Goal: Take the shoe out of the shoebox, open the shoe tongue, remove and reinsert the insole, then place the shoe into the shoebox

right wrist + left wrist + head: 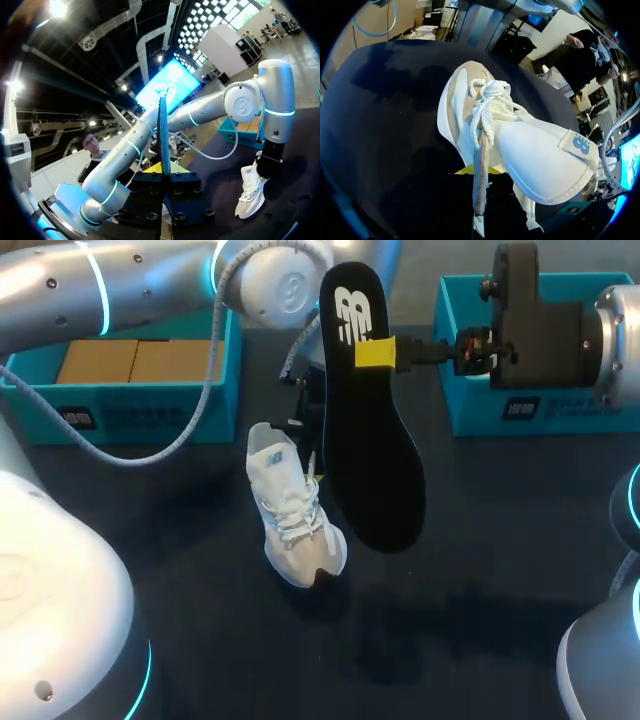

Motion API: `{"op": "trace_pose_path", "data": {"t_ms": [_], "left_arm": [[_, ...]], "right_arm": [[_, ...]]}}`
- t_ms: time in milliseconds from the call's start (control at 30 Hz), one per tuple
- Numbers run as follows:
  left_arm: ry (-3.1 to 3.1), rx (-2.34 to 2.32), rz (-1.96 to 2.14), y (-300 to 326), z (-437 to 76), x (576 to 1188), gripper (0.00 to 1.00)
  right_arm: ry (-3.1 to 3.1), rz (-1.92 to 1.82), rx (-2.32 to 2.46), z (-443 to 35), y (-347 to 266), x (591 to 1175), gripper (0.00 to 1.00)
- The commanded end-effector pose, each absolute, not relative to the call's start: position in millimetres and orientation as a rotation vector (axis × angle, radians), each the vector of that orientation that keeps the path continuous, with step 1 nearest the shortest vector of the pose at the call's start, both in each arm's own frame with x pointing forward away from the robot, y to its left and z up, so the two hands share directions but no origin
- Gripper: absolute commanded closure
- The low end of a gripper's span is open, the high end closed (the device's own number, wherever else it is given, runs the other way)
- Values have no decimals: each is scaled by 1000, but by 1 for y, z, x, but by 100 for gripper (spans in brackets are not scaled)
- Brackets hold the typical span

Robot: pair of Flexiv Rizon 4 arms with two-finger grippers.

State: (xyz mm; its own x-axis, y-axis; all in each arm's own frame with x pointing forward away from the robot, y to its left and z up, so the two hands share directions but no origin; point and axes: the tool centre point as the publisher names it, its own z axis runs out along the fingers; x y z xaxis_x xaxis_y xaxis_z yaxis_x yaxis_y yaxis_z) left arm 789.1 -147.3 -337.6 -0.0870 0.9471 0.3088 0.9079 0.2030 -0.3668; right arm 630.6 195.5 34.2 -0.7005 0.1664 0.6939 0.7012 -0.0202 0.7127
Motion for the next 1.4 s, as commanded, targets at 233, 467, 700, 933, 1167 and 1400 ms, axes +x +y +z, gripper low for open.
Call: {"op": "trace_pose_path", "data": {"t_ms": [233, 467, 700, 933, 1167, 1400], "left_arm": [[-1913, -1835, 22, -184, -334, 809, 100], [-1838, -1869, -23, -204, -347, 811, 100], [-1795, -1874, -50, -218, -360, 810, 100], [-1776, -1861, -60, -220, -366, 806, 100], [-1746, -1861, -65, -222, -376, 802, 100], [-1732, -1852, -66, -223, -384, 797, 100]], "right_arm": [[-1854, -1770, -904, 33, 198, 631, 100], [-1854, -1770, -904, 33, 198, 631, 100], [-1854, -1770, -904, 33, 198, 631, 100], [-1854, -1770, -904, 33, 198, 631, 100], [-1854, -1770, -904, 33, 198, 631, 100], [-1854, -1770, -904, 33, 198, 631, 100]]}}
